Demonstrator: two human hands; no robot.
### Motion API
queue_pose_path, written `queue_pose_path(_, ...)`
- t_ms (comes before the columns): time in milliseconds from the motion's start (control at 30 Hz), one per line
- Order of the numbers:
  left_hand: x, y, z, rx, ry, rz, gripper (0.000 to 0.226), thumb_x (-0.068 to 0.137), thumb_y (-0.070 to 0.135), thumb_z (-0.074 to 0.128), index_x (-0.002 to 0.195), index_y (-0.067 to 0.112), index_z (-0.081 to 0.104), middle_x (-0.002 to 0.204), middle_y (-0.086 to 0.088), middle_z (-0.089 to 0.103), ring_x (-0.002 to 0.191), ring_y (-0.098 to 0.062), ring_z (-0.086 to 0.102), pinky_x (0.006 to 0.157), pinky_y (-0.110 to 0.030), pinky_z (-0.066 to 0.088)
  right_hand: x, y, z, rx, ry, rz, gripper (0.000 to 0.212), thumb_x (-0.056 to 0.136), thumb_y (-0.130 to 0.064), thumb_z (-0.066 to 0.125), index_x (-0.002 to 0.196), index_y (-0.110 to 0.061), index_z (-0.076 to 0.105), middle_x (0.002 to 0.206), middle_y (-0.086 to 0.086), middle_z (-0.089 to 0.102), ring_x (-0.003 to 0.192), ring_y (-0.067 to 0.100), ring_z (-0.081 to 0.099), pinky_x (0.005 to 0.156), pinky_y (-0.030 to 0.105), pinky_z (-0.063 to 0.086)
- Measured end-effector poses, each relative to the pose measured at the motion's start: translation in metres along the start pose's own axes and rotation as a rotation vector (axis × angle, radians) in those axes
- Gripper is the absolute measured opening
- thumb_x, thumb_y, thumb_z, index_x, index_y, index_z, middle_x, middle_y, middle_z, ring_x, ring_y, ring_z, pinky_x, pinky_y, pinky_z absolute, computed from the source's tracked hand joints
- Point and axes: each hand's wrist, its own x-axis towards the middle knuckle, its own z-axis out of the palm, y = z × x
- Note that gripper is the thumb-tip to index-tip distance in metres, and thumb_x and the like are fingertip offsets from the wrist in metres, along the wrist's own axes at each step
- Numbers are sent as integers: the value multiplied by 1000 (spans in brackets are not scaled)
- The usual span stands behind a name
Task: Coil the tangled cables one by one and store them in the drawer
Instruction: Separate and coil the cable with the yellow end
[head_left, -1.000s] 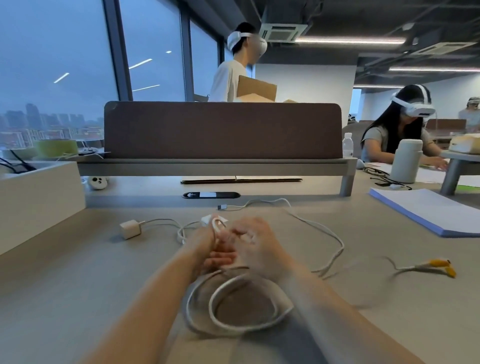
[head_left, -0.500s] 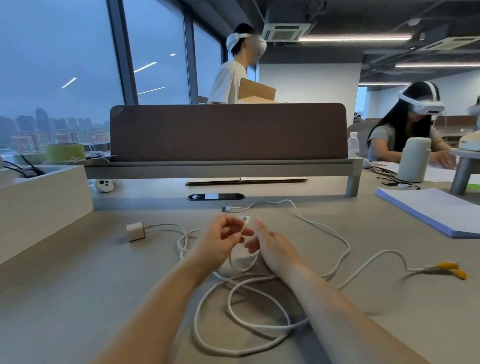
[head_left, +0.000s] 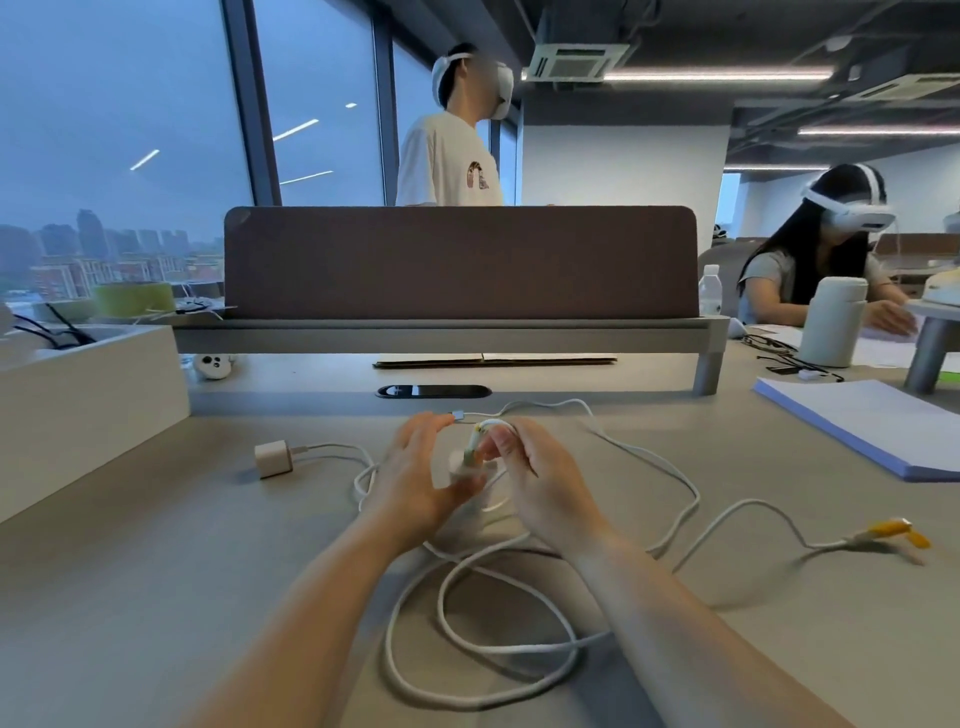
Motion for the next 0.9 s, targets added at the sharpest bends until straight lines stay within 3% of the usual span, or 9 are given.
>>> queue_pose_path(100,-2,5,-1,-128,-156,-13,42,80,28,74,115,27,52,113,5,58,101,-12,54,84,-21,45,-1,-3,-3,82,47,-5,23,96,-37,36,86,-27,55,81,-7,59,77,7,57,71,19,47)
queue_pose_path(167,-5,9,-2,-185,-219,0,26,83,27,71,103,29,55,99,10,60,93,-11,56,76,-15,42,0,-5,-5,116,78,17,23,98,-32,38,92,-21,57,80,-4,60,75,9,57,69,19,49)
queue_pose_path(333,-10,12,-4,-363,-257,-101,30,86,35,65,110,23,53,97,4,62,89,-8,61,72,-15,48,6,-3,-12,109,118,43,14,90,-42,49,92,-28,51,74,-1,62,66,9,60,66,25,53)
queue_pose_path(433,-8,15,-7,-570,-205,-242,35,87,36,60,116,18,51,102,-2,64,93,-14,64,80,-27,55,5,4,-11,110,11,120,37,82,-54,51,103,-24,51,88,-1,64,80,13,63,75,36,55)
queue_pose_path(533,-5,17,-13,-721,-138,-320,35,91,37,55,116,12,54,101,-7,65,91,-18,64,71,-24,54,0,7,-3,4,-110,138,45,86,-61,40,110,-25,51,94,-7,64,88,12,62,82,42,52)
queue_pose_path(600,-5,18,-16,-843,-137,-354,35,92,37,54,116,11,56,98,-8,65,88,-17,62,67,-22,52,-3,8,1,-84,-126,96,40,91,-58,34,106,-26,53,86,-10,64,83,11,61,80,40,51)
queue_pose_path(700,-7,19,-18,-1037,-146,-404,34,91,37,54,111,10,58,89,-6,64,81,-16,60,70,-25,52,-4,8,0,-188,-110,58,19,100,-36,38,100,-24,52,74,-10,58,72,13,56,71,34,47)
queue_pose_path(800,-6,19,-18,-1193,-158,-428,39,89,37,57,111,5,59,82,-6,65,75,-15,62,72,-27,53,-4,10,-3,-354,17,24,15,100,-26,41,98,-20,55,84,-5,62,78,22,57,68,36,43)
queue_pose_path(900,-5,19,-15,-1230,-133,-420,38,90,35,56,113,5,58,80,-4,66,73,-13,63,69,-25,54,-6,9,-1,-474,-55,21,12,101,-27,39,98,-23,50,86,-5,59,74,20,52,62,31,35)
